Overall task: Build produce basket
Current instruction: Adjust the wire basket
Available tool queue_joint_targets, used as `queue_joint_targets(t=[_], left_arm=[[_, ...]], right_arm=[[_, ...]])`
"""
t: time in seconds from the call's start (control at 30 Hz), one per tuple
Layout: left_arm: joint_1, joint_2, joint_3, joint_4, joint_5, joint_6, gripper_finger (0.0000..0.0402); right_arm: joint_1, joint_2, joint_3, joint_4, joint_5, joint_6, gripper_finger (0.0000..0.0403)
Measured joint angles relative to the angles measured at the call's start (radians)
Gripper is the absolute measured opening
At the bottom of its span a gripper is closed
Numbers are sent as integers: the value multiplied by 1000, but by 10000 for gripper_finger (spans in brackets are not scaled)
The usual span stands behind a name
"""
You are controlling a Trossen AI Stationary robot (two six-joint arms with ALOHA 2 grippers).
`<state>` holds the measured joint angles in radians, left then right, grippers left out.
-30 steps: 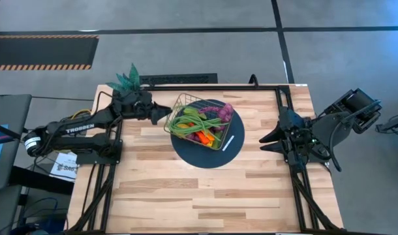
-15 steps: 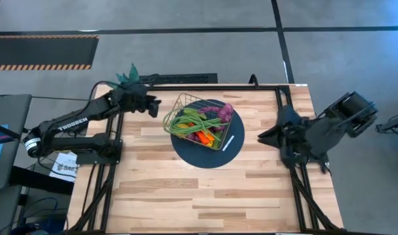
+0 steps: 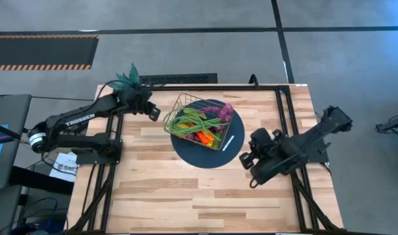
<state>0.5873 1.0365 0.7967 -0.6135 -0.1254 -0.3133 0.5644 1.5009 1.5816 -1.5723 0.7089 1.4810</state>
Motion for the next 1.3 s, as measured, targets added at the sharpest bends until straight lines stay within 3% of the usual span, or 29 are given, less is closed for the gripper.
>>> queue_joint_targets(t=[0.13,0.27,0.47,0.57,0.7,0.83,0.97,1.3], left_arm=[[8,94,0,32,8,13,1],[20,200,0,73,69,34,0],[31,310,0,105,136,53,0],[31,321,0,111,147,77,0],[34,314,0,109,139,107,0],[59,295,0,88,123,141,0],[105,274,0,67,68,163,0],[175,302,0,169,149,143,0]], right_arm=[[-12,-2,-188,11,-28,242,3],[-32,-3,-299,156,-29,300,2],[-107,-9,-439,641,-31,28,1],[-168,-14,-520,807,-90,-89,1],[-249,-48,-650,969,-199,-164,1],[-330,-116,-828,1256,-287,-245,1],[-393,-194,-967,1516,-292,-291,1],[-517,-238,-1000,1569,-327,-416,0]])
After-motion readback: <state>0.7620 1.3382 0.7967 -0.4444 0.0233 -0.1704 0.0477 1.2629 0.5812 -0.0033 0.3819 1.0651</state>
